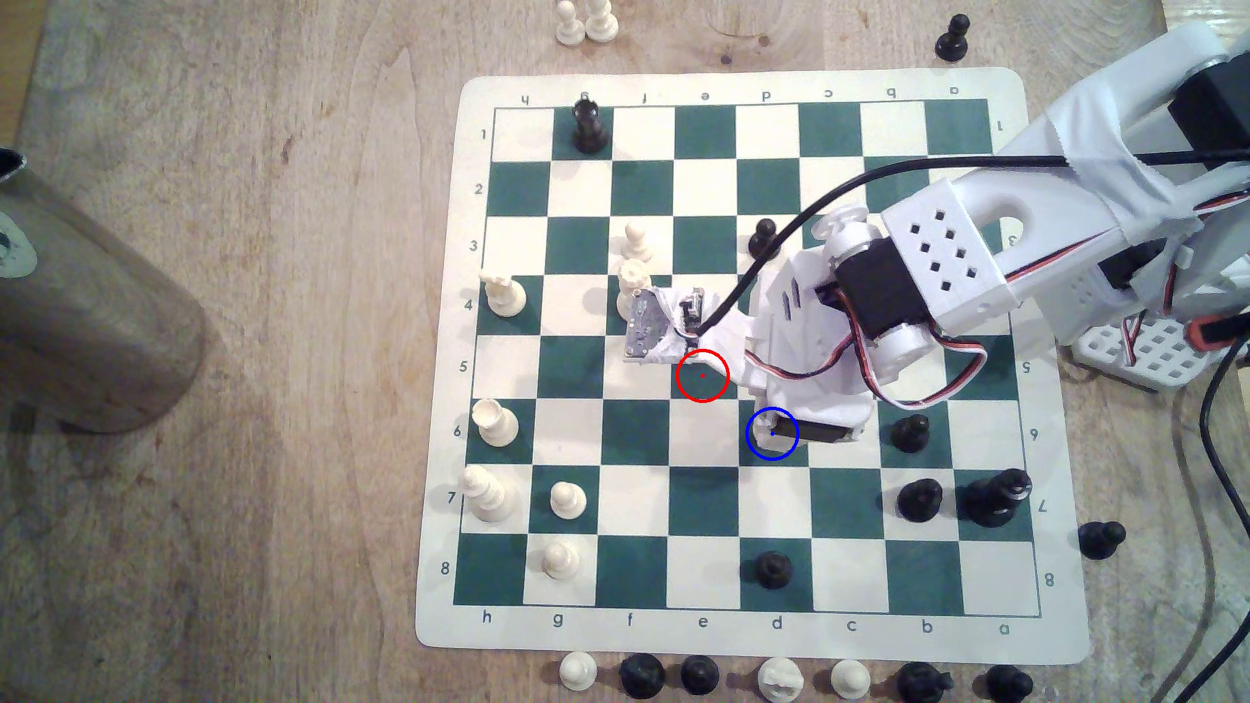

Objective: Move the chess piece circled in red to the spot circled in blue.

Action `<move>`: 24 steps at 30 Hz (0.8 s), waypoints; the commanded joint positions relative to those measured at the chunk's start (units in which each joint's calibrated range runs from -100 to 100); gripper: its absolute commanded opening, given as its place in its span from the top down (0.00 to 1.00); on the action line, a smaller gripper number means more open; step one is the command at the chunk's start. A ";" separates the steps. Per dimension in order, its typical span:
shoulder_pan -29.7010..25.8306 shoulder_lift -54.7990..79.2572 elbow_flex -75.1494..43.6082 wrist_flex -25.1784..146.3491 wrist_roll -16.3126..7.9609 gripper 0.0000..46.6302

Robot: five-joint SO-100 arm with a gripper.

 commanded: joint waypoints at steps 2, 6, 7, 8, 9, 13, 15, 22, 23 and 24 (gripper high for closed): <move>0.29 0.06 -0.83 -0.86 0.44 0.99; 0.13 1.08 -0.83 -1.10 0.44 0.99; 0.13 1.33 -0.83 -1.18 0.44 0.99; 0.13 1.50 -0.74 -1.26 0.44 0.99; 0.13 1.59 -0.74 -1.26 0.44 0.99; 0.13 1.59 -0.56 -1.35 0.44 0.93; 0.21 1.59 -0.29 -1.35 0.54 0.86; 0.68 0.82 0.71 -1.35 0.83 0.63; 0.68 0.74 0.71 -1.18 0.83 0.60; 0.76 0.74 0.71 -1.02 0.83 0.60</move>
